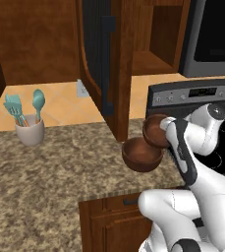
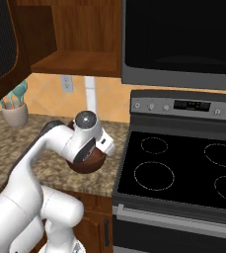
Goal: Pick up the bowls on the counter and stack them on top of one another in the open cabinet. Place the smaller bowl on top of the larger bowl.
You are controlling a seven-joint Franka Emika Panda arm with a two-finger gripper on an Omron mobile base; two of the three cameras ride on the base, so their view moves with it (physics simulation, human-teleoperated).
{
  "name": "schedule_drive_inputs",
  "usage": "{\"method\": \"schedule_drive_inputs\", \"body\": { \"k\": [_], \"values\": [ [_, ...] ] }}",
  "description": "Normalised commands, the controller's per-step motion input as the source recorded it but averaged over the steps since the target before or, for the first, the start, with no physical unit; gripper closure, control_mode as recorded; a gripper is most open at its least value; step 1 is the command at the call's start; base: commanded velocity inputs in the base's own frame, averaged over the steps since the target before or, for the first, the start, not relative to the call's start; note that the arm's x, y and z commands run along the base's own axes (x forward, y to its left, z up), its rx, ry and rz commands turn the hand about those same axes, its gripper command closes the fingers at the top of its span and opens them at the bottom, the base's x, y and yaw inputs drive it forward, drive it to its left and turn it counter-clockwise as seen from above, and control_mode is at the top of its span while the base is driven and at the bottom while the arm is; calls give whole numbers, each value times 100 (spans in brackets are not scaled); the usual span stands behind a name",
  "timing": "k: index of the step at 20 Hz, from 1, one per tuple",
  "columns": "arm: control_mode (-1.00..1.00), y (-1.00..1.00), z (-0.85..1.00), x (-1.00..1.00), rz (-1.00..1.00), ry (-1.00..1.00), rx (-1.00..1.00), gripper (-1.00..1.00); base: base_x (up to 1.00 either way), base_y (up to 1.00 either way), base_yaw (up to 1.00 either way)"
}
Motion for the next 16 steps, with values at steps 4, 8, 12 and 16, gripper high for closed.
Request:
{"method": "schedule_drive_inputs", "body": {
  "k": [4,8,12,16],
  "values": [
    [-100,1,-15,-1,0,0,0,100,0,0,0],
    [-100,5,-32,0,0,0,0,100,0,0,0],
    [-100,21,-26,8,0,0,-1,100,0,0,0],
    [-100,29,-19,25,0,6,-1,100,0,0,0]
  ]
}}
